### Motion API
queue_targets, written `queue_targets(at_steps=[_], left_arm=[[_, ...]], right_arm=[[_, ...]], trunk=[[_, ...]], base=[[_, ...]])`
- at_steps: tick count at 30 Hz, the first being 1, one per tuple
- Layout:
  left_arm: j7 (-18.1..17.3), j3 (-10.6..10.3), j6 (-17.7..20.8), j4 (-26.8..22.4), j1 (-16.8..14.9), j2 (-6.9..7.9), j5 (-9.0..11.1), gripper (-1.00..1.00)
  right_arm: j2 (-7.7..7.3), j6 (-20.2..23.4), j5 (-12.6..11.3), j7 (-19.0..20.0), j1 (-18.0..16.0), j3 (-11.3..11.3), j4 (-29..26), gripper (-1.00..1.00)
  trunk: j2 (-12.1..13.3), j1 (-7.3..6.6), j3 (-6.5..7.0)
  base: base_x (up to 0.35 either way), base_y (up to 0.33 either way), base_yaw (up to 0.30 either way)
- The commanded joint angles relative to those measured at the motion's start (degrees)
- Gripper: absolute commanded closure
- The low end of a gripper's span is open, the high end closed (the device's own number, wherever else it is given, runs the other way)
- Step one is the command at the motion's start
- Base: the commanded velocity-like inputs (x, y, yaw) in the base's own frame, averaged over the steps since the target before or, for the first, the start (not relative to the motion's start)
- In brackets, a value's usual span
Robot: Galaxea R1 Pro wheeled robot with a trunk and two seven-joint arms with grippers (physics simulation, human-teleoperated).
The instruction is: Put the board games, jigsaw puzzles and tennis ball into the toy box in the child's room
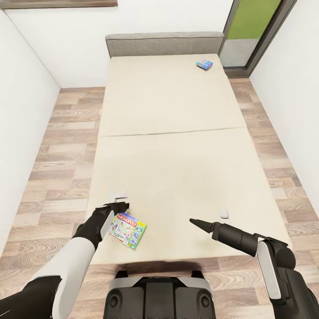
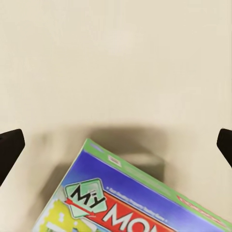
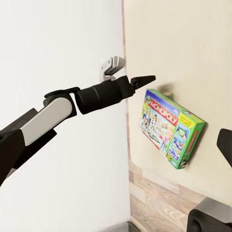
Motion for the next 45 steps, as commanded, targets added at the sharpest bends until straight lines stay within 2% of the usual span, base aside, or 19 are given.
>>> queue_targets(at_steps=[1,20,45], left_arm=[[0.1,0.3,0.3,-0.1,0.0,-0.07,0.0,-1.00],[0.1,0.3,0.3,-0.1,0.0,-0.07,0.0,-1.00],[-0.1,0.2,-1.6,-0.1,0.0,-0.07,0.0,-1.00]], right_arm=[[0.00,0.2,0.1,0.2,0.0,0.0,0.0,-1.00],[-0.07,0.2,0.0,0.2,-0.1,-0.1,0.0,-1.00],[-0.09,0.2,0.0,0.2,-0.1,-0.1,0.0,-1.00]], trunk=[[-0.1,0.02,-0.15],[-0.1,0.02,-1.94],[-0.1,0.02,-4.29]], base=[[0.000,0.000,0.000],[0.000,0.000,0.000],[0.000,0.000,0.000]])
